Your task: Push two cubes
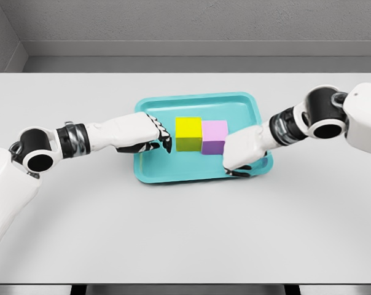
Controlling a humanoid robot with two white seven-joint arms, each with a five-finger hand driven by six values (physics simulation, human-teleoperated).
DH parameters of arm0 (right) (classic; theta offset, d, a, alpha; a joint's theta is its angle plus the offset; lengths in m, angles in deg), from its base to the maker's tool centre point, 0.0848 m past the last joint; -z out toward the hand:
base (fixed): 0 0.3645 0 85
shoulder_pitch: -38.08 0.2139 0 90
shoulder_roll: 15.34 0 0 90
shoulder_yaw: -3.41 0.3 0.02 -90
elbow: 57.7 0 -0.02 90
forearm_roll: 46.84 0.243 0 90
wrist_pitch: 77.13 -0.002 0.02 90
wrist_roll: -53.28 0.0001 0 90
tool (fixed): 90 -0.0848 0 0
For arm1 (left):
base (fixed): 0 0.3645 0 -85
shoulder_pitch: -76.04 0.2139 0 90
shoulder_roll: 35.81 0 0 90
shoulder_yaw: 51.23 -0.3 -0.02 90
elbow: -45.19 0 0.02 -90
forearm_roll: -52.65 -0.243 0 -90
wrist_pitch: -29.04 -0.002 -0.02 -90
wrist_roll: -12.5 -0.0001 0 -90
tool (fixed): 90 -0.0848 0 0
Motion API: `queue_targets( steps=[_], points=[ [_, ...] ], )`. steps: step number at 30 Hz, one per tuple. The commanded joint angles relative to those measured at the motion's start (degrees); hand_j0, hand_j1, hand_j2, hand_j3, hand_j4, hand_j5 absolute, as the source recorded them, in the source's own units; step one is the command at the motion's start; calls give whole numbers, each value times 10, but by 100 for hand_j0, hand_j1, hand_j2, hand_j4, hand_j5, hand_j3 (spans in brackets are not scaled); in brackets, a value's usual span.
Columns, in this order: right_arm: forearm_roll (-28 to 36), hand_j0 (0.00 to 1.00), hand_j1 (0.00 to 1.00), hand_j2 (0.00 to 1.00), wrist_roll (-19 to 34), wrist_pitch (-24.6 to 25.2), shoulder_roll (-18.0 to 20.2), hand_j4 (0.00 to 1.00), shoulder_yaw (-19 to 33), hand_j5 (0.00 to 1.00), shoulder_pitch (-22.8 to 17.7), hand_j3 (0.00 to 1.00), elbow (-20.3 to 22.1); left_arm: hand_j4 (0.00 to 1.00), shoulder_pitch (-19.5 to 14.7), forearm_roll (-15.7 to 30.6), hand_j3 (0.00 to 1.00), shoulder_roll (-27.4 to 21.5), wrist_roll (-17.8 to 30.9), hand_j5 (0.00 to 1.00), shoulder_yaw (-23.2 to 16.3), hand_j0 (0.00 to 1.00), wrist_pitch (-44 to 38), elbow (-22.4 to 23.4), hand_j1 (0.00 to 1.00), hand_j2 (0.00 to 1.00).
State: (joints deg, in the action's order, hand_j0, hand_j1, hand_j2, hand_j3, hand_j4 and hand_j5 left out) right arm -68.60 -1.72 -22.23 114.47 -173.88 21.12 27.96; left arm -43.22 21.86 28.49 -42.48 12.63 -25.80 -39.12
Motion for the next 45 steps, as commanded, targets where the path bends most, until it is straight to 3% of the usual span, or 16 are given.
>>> queue_targets(
  steps=[1,11,19,25,45],
  points=[
    [2,13,13,13,0,1,-8,13,-2,13,0,13,-1,49,0,4,49,0,0,49,-1,49,-2,0,49,49],
    [7,12,12,12,0,1,-12,12,5,12,8,12,-4,49,-1,3,49,-1,0,49,0,49,-2,5,49,49],
    [7,12,12,12,0,1,-63,12,2,12,8,12,-57,49,-2,3,49,-1,0,49,0,49,-2,5,49,49],
    [8,12,12,12,0,1,-76,12,-3,12,7,12,-70,49,-2,4,49,-1,0,49,0,49,-2,5,49,49],
    [6,12,12,12,0,1,-85,12,-9,12,7,12,-104,49,-2,3,49,-2,0,49,0,49,-2,6,49,49]
  ],
)
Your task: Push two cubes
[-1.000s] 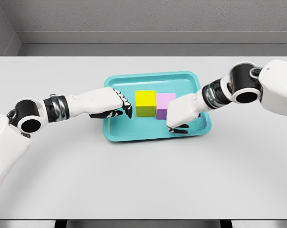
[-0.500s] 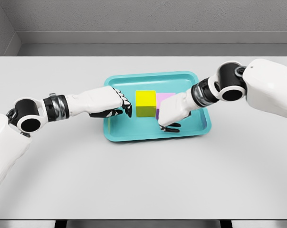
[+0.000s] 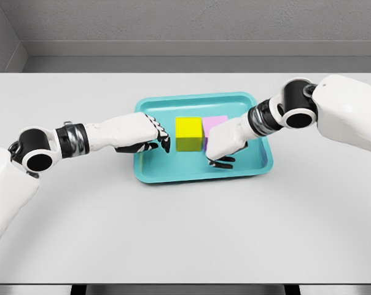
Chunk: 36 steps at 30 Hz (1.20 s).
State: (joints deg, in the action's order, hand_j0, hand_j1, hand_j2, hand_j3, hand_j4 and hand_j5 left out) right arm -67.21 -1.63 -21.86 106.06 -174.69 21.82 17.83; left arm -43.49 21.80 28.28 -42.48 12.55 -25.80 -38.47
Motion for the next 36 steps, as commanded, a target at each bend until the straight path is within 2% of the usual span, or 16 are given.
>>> queue_targets(
  steps=[1,3,5,8,10,14,19,26,28,31,35,36],
  points=[
    [-8,12,12,12,-1,-3,-1,12,-1,12,0,12,-2,49,1,4,49,0,0,49,1,49,-2,0,49,49],
    [-8,12,12,12,-1,-3,-5,12,-1,12,0,12,-1,49,-1,1,49,0,0,49,0,49,-2,2,49,49],
    [-8,13,13,13,-1,-3,-6,13,-1,13,0,13,4,48,-6,-13,48,12,0,48,-14,48,-2,35,48,48],
    [-9,13,13,13,-1,-3,13,13,-6,13,2,13,66,48,-5,-11,48,3,0,48,-9,48,-2,40,48,48],
    [-9,13,13,13,-1,-3,26,13,-6,13,6,13,75,48,-8,-11,48,9,0,48,-9,48,-2,58,48,48],
    [-9,13,13,13,-1,-3,59,13,-4,13,19,13,77,48,-23,-11,48,17,0,48,-13,48,-2,72,48,48],
    [-8,13,13,13,-1,-3,99,13,3,13,22,13,68,48,-45,-20,48,43,0,48,-15,48,-2,138,48,48],
    [-2,16,16,16,-1,-3,131,16,48,16,21,16,-32,48,-53,-21,48,52,0,48,-16,48,-2,145,48,48],
    [2,19,19,19,-1,-3,129,19,52,19,20,19,-86,46,-57,-21,46,56,0,46,-16,46,-2,145,46,46],
    [27,20,20,20,-1,-3,122,20,57,20,21,20,-137,46,-60,-21,46,56,0,46,-16,46,-2,145,46,46],
    [31,23,23,23,-1,0,118,23,60,23,21,23,-164,46,-60,-21,46,54,0,46,-16,46,-2,146,46,46],
    [31,27,27,27,-1,4,117,27,60,27,21,27,-166,46,-60,-21,46,54,0,46,-16,46,-2,147,46,46]
  ],
)
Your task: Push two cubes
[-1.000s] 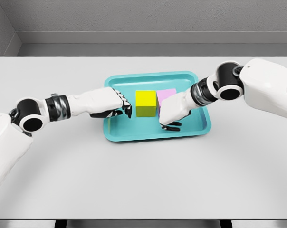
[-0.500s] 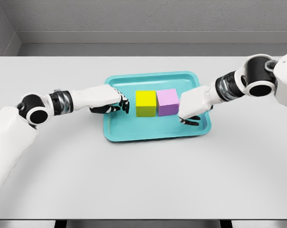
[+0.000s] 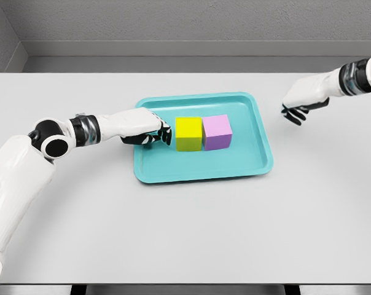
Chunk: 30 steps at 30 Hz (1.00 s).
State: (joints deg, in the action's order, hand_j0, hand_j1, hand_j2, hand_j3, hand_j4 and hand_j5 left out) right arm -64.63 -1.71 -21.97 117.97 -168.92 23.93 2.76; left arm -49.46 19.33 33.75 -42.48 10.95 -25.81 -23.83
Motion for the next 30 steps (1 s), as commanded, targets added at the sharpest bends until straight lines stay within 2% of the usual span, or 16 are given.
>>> queue_targets(
  steps=[1,2,3,4,5,30],
  points=[
    [6,35,35,35,0,5,-2,35,2,35,0,35,-17,46,0,4,46,0,0,46,0,46,-1,7,46,46],
    [6,46,46,46,0,6,-2,46,2,46,0,46,-18,46,0,4,46,-1,0,46,0,46,-1,12,46,46],
    [6,74,74,74,0,15,-2,74,2,74,-2,74,-21,46,0,4,46,-2,0,46,0,46,-1,12,46,46],
    [3,97,97,97,0,40,-2,97,2,97,-3,97,-21,46,0,4,46,-2,0,46,0,46,-1,12,46,46],
    [3,100,100,100,0,47,-2,100,2,100,-3,100,-20,46,0,4,46,-1,0,46,0,46,-1,12,46,46],
    [5,100,100,100,0,47,0,100,12,100,-5,100,-25,46,-1,1,46,12,0,46,-7,46,-1,10,46,46]
  ],
)
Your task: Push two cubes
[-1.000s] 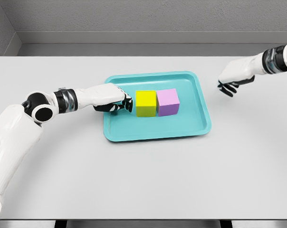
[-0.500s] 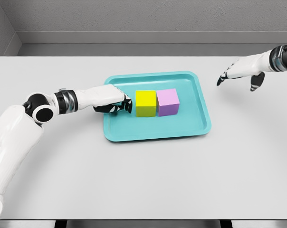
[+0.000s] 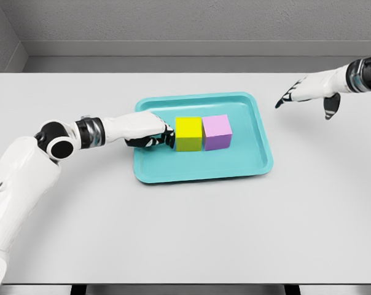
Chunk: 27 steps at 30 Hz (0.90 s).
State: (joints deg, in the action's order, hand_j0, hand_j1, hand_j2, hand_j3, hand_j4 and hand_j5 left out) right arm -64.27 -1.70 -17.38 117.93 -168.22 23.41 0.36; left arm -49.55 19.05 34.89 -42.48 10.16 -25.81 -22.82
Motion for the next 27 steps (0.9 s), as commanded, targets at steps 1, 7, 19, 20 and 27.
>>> queue_targets(
  steps=[1,7,19,20,27],
  points=[
    [0,100,100,100,0,1,1,100,5,100,0,100,-1,46,0,4,46,1,0,46,0,46,-2,0,46,46],
    [1,100,100,100,0,1,-1,100,5,100,0,100,-1,46,1,3,46,1,0,46,0,46,-2,0,46,46],
    [0,100,100,100,0,2,-2,100,6,100,4,100,1,46,1,3,46,7,0,46,-1,46,-2,1,46,46],
    [0,100,100,100,0,2,-3,100,6,100,4,100,1,46,1,3,46,7,0,46,-1,46,-2,1,46,46],
    [0,100,100,100,0,2,-3,100,5,100,4,100,2,46,1,3,46,8,0,46,-5,46,-2,1,46,46]
  ],
)
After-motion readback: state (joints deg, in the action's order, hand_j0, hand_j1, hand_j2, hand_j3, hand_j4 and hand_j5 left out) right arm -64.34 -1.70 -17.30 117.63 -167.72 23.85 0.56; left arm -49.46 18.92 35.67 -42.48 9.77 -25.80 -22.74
